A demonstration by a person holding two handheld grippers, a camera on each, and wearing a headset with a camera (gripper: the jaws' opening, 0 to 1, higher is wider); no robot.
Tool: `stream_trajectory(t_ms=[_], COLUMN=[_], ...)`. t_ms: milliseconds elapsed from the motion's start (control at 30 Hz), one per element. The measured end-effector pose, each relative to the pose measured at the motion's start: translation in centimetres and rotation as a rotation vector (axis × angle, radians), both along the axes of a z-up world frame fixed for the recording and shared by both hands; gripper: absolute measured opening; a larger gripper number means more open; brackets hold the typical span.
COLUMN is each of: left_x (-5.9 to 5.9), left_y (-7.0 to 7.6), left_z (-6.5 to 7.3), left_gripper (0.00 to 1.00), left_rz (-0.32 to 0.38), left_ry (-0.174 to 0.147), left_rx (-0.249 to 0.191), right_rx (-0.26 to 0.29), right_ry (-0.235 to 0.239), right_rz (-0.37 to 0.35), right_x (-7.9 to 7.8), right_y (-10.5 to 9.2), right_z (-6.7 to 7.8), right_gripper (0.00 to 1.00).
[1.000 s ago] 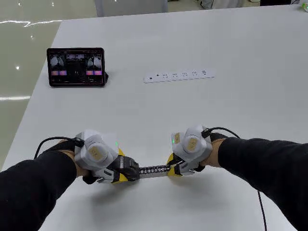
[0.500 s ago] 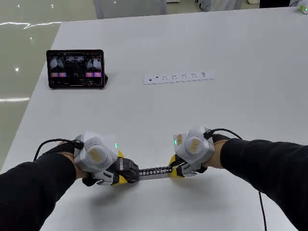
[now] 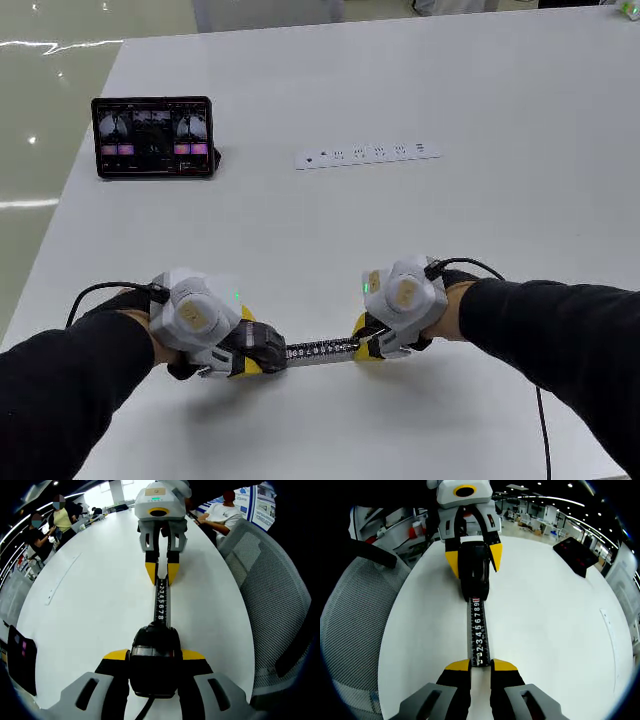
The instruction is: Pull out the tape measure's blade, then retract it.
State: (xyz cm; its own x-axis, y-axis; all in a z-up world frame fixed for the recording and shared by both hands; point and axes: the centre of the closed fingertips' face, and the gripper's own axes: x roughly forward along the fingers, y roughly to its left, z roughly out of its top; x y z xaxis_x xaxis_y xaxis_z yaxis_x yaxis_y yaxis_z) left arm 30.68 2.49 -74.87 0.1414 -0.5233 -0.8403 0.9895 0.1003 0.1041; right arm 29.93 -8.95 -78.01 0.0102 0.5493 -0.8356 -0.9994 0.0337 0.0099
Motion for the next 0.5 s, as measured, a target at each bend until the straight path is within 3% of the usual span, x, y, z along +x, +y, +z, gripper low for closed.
stream_trajectory(t_ms=[500], left_x=[0.02], left_y=[0.02], left_z=[-0.02], left_gripper=[0.33], left_rz=[-0.003], left_ry=[0.000], left_rx=[0.000], right_rx=[-0.004], right_ry=[0.005], right_rz=[-0.006], right_x=[-0.09], right_y=[-0.64], right_z=[0.05], right_gripper=[0.10])
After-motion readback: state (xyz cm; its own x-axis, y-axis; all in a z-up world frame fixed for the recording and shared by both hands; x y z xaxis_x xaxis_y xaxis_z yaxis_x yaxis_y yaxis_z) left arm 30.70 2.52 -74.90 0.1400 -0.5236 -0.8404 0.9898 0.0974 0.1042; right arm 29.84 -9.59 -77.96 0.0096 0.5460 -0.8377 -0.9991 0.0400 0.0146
